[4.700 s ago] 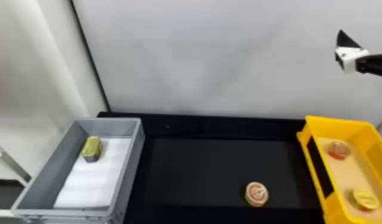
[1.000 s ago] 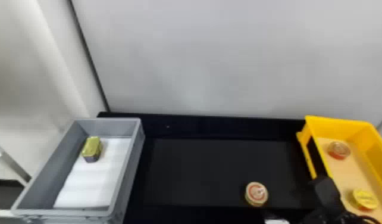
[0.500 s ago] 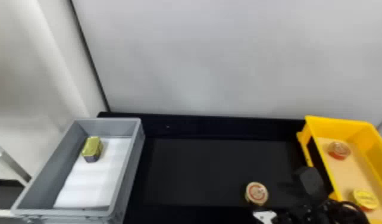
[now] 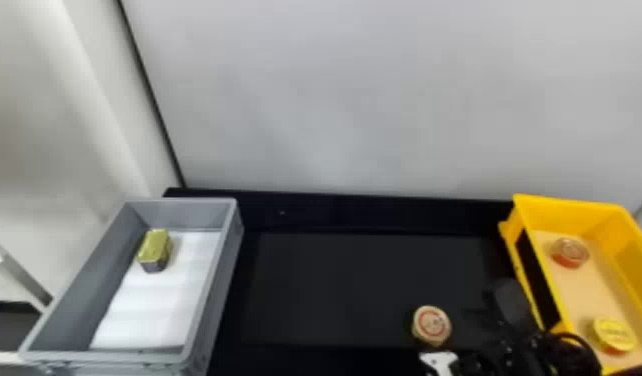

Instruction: Pick up the round yellow can and place it in the yellow rectangular box

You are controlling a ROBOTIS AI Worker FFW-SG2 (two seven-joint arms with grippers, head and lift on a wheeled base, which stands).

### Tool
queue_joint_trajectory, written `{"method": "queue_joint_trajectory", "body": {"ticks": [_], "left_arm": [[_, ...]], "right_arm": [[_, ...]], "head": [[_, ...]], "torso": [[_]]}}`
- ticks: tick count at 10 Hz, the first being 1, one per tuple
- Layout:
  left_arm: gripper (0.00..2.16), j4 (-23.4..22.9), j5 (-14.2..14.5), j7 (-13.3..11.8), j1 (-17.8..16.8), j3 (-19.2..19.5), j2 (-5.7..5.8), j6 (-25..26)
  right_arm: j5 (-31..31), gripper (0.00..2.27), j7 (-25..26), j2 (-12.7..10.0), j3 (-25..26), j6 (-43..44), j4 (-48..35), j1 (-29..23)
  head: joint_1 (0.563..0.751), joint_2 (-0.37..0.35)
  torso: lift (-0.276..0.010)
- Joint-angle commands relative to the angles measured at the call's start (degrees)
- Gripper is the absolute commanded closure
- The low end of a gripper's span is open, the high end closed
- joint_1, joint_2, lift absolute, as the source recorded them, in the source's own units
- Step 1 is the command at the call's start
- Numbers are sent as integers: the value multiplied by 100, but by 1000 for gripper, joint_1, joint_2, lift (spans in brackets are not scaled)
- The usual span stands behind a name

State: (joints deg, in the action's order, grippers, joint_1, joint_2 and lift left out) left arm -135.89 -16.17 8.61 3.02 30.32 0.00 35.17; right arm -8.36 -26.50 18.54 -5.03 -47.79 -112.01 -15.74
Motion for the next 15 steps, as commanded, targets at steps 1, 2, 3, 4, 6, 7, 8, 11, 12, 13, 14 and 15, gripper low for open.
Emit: {"method": "queue_joint_trajectory", "body": {"ticks": [1, 2, 3, 4, 6, 7, 8, 11, 12, 13, 14, 15], "left_arm": [[136, 1, 0, 1, 15, -7, -15, 0], [136, -8, 0, 1, 15, -7, -15, 0], [136, -8, 0, 1, 6, -7, -15, 0], [136, -17, 0, 1, 15, -7, -15, -9], [136, -17, 0, 1, 6, -33, -15, -9], [136, -17, 0, 1, 6, -51, -15, 0], [136, -8, 0, 9, 6, -60, -15, 0], [136, -8, -9, 18, 6, -69, -15, 0], [136, -8, -9, 18, 6, -69, -15, 0], [136, -8, -9, 18, 6, -60, -15, -9], [136, -8, -9, 18, 15, -42, -15, 0], [136, -8, -9, 18, 15, -25, -15, 0]], "right_arm": [[0, 12, -24, -18, 2, 101, 294, 123], [0, 12, -24, -44, 10, 145, 452, 202], [0, 12, -32, -97, 37, 233, 602, 255], [0, 15, -50, -132, 28, 321, 804, 361], [-9, 21, -94, -202, -16, 444, 1032, 536], [-9, 21, -94, -246, -42, 523, 1173, 633], [-9, 21, -94, -255, -86, 567, 1287, 712], [-26, 36, -67, -281, -121, 638, 1472, 791], [-44, 56, -67, -281, -113, 611, 1489, 783], [-53, 84, -67, -281, -95, 611, 1489, 765], [-53, 94, -67, -299, -86, 629, 1481, 765], [-53, 125, -59, -325, -69, 664, 1472, 747]], "head": [[694, 14], [694, 14], [694, 14], [694, 14], [694, 14], [694, 14], [694, 14], [694, 14], [694, 14], [694, 14], [694, 14], [694, 14]], "torso": [[-68], [-68], [-68], [-68], [-68], [-68], [-68], [-68], [-68], [-68], [-68], [-68]]}}
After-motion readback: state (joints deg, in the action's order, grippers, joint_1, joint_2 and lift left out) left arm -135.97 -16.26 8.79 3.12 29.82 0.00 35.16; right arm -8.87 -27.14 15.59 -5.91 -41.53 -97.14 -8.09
